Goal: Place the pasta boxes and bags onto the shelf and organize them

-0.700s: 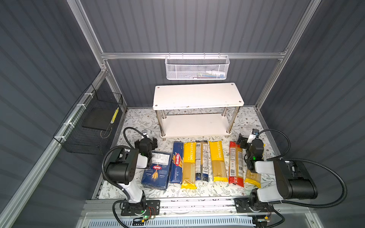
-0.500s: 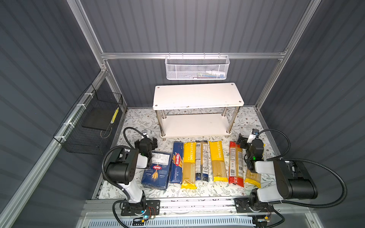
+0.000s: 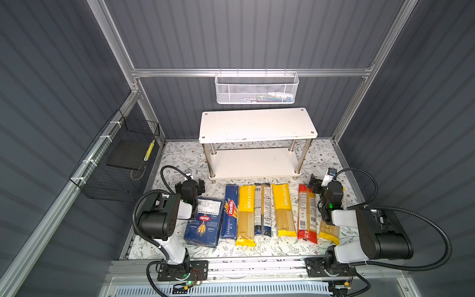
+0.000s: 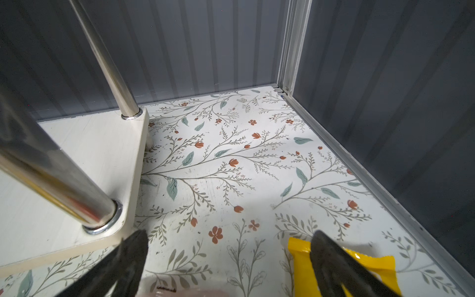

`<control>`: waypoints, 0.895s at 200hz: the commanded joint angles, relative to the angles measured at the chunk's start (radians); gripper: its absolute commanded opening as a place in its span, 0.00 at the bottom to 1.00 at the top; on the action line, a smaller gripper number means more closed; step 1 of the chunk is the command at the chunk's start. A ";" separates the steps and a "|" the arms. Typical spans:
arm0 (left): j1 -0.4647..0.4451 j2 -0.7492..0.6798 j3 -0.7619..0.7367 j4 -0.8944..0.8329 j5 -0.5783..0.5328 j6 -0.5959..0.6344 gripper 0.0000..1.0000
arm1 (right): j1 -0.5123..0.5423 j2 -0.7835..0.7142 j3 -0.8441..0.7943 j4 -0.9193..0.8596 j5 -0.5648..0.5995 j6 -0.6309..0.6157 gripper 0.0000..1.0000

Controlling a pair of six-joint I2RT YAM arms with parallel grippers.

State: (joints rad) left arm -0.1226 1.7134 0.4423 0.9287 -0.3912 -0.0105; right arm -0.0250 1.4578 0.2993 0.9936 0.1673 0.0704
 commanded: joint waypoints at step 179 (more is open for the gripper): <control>0.000 -0.117 0.090 -0.218 0.043 0.025 1.00 | -0.018 -0.013 0.016 -0.006 -0.023 0.010 0.99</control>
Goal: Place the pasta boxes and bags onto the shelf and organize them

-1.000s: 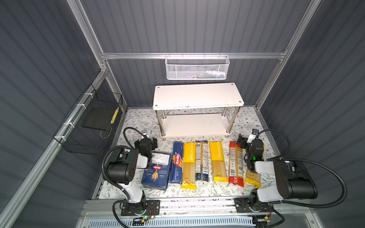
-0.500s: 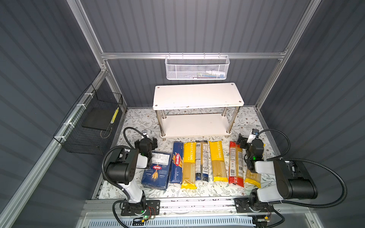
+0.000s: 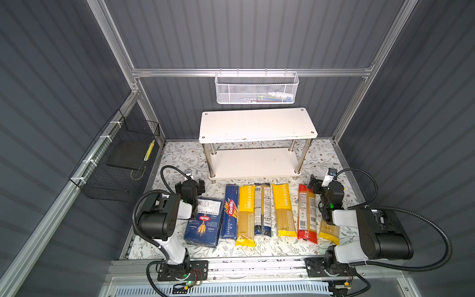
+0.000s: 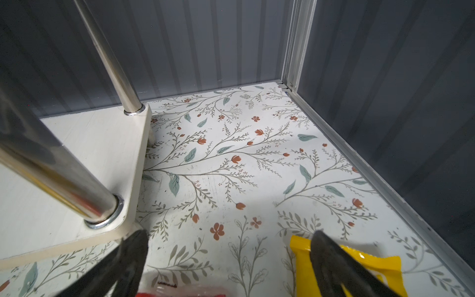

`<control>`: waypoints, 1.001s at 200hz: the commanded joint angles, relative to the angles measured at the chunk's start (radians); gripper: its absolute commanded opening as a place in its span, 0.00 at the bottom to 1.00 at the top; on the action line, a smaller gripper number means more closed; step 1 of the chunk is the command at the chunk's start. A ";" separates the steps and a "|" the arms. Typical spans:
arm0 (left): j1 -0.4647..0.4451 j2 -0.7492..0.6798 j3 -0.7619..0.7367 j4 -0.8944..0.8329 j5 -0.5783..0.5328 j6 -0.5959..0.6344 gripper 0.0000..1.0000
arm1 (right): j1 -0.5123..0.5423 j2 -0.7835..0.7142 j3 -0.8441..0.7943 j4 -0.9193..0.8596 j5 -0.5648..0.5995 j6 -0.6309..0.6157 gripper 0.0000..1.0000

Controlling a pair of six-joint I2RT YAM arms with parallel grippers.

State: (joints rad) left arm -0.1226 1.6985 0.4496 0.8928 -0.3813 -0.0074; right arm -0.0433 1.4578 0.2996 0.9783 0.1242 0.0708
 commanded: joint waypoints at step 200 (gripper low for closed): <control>-0.005 -0.474 0.047 -0.566 0.490 -0.157 1.00 | 0.154 -0.394 0.437 -1.596 -0.018 0.321 0.99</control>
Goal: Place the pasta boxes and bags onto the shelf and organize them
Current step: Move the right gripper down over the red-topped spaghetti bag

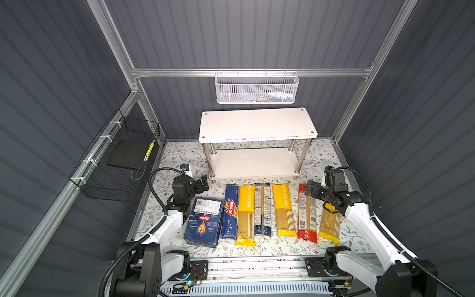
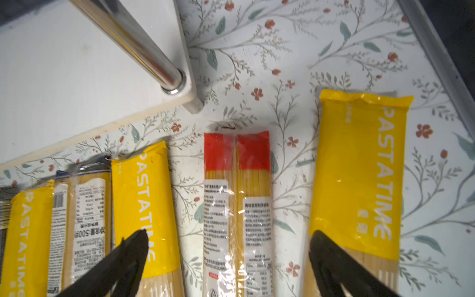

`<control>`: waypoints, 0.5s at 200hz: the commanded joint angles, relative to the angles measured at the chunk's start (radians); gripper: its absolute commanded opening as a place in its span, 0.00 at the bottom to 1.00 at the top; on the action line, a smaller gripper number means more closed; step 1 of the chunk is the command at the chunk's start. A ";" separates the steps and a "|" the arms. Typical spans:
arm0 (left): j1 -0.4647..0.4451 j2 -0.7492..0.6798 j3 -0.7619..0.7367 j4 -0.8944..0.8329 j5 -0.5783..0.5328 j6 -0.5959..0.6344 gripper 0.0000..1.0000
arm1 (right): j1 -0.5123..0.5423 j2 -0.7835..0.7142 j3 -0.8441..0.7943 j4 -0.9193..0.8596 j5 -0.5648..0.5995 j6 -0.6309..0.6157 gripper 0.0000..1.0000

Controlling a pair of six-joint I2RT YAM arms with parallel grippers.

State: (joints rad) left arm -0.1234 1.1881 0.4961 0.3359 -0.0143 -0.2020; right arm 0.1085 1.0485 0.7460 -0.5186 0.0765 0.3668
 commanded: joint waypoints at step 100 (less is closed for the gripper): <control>-0.025 0.108 0.042 -0.014 0.178 0.095 1.00 | 0.019 0.222 0.015 -0.150 -0.040 0.014 0.99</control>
State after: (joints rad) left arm -0.1390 1.2858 0.5011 0.3325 0.1341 -0.1383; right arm 0.1165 1.2373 0.7471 -0.6327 0.0467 0.3851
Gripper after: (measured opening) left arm 0.995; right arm 0.989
